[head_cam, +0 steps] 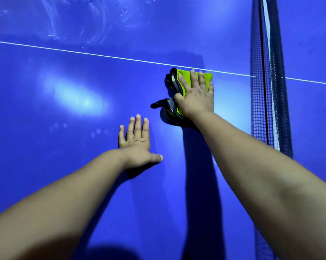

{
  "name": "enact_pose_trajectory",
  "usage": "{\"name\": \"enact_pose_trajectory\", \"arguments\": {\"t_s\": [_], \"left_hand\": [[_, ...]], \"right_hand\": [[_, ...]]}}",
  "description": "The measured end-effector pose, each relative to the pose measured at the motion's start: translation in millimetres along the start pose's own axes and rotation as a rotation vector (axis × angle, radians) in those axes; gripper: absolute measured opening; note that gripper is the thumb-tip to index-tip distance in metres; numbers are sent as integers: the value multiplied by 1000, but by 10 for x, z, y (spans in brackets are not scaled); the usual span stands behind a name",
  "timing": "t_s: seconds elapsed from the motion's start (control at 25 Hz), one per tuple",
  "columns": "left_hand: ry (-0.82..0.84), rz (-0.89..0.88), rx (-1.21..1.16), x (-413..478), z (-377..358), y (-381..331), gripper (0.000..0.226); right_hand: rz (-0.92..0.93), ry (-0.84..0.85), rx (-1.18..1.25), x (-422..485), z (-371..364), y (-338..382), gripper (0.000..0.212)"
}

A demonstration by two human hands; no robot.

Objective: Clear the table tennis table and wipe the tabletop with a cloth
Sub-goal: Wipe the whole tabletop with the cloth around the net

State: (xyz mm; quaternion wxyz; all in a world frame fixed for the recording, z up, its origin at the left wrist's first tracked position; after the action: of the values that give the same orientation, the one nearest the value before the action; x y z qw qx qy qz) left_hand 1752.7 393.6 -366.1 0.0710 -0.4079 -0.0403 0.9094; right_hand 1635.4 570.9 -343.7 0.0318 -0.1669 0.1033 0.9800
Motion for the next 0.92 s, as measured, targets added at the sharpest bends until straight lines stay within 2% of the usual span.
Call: {"name": "enact_pose_trajectory", "arguments": {"t_s": [0.16,0.28,0.48,0.72,0.92], "left_hand": [[-57,-32,-45,-85,-5,-6,118],[-161,-40,-100,-197,37,-9,113],[-372,-64,-13,-736,-279,-286,73],[-324,-194,78,-1399,-1062,-439,66],[-266,-212,150,-1673,-1373,-425,68]], "right_hand": [[-36,-9,1,-946,-288,-138,67],[-60,4,5,-1695,-533,-141,71],[-114,25,-12,-2873,-941,-137,78],[-182,-20,-4,-4202,-1413,-102,75],[-220,-4,25,-5236,-1763,-62,82]]}}
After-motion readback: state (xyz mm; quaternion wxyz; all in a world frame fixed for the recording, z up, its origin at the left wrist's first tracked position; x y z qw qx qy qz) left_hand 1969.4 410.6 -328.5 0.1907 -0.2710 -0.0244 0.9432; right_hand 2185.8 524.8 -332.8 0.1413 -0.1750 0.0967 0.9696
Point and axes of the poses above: each hand's wrist, its own x-axis towards the middle knuckle, its own z-axis out of the back of the hand, y = z × x, the point moved 8 cm from there along x, towards the middle knuckle, and after that the axes turned 11 degrees about y, right-handed, at the moved point
